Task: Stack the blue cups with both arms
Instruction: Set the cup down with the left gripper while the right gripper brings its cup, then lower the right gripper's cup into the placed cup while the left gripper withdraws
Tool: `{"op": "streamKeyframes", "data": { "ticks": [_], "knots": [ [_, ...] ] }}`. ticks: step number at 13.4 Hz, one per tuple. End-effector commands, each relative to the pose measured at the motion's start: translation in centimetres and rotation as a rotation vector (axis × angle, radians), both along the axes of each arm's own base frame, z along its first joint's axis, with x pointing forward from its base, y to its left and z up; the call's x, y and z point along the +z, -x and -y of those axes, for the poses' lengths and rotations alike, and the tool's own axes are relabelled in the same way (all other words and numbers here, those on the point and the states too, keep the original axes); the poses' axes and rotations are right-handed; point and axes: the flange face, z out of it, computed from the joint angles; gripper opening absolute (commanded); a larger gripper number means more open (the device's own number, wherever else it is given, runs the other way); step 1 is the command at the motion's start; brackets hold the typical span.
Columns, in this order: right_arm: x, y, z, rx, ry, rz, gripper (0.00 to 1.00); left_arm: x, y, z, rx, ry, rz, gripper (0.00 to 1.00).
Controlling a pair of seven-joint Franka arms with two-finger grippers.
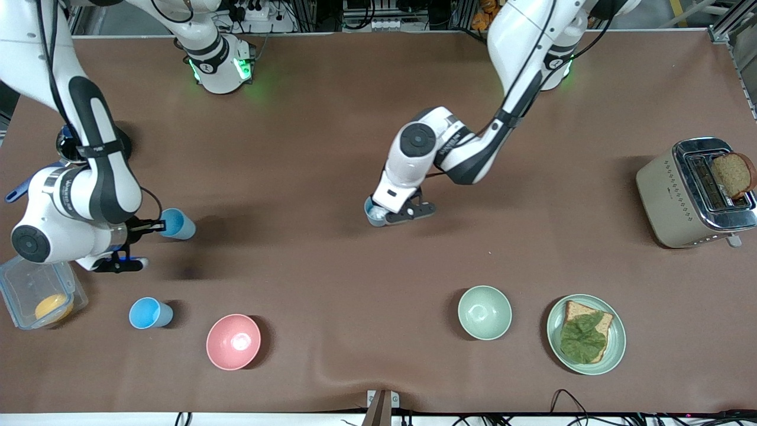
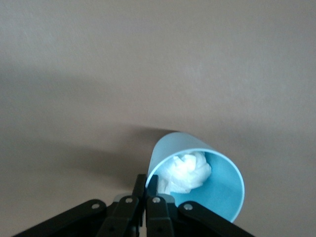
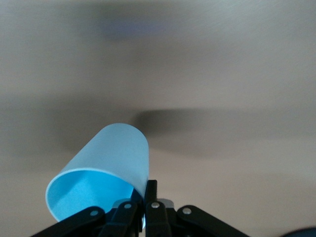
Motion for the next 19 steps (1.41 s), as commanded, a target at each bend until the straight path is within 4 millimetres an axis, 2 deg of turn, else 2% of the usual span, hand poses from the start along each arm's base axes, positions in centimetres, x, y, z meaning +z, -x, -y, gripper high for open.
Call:
{"op": "streamKeyframes", "data": {
  "ticks": [1, 2, 3, 4, 5, 7, 9, 11, 12, 14, 16, 17, 19],
  "knots": [
    [2.8, 0.7, -5.6, -0.114, 0.006, -0.021, 0.0, -1.3, 0.8, 1.4, 0.015, -0.019, -0.001, 0.09],
    [3.4, 0.7, -7.5, -0.16, -0.003, -0.03, 0.0, -1.1, 0.8, 1.4, 0.017, -0.018, 0.0, 0.84],
    [3.9, 0.9, -9.6, -0.194, -0.009, -0.039, 0.0, -0.9, 1.4, 1.7, 0.008, -0.036, -0.009, 1.0],
    [4.4, 1.0, -10.9, -0.234, -0.01, -0.043, 0.0, 0.3, 1.3, 1.5, 0.014, -0.055, -0.02, 1.0],
    [4.8, 1.2, -12.7, -0.278, -0.021, -0.057, 0.0, 2.6, 1.2, 1.1, 0.02, -0.071, -0.022, 1.0],
    [5.9, 1.8, -17.0, -0.349, -0.033, -0.073, 0.0, 9.7, 1.3, -0.2, 0.028, -0.124, -0.028, 1.0],
    [6.4, 2.8, -22.4, -0.426, -0.013, -0.084, 0.0, 16.4, -0.5, -2.7, 0.061, -0.14, -0.011, 1.0],
    [6.8, 3.3, -26.4, -0.55, -0.068, -0.111, 0.0, 21.7, -2.6, -5.6, 0.074, -0.149, 0.004, 1.0],
    [7.1, 4.1, -29.7, -0.581, -0.061, -0.111, 0.0, 24.1, -3.7, -7.6, 0.051, -0.149, 0.023, 1.0],
    [8.3, 5.0, -34.6, -0.667, -0.026, -0.092, 0.0, 28.9, -6.7, -14.7, -0.012, -0.143, 0.073, 1.0],
    [10.2, 5.6, -37.9, -0.714, -0.025, -0.092, 0.0, 32.1, -9.0, -22.8, -0.084, -0.174, 0.075, 1.0],
    [10.8, 5.8, -39.8, -0.73, -0.04, -0.099, 0.0, 33.8, -9.8, -26.7, -0.12, -0.185, 0.084, 1.0],
    [10.4, 6.4, -42.6, -0.781, -0.054, -0.073, 0.0, 37.3, -9.9, -32.5, -0.112, -0.198, 0.123, 1.0]
  ]
}}
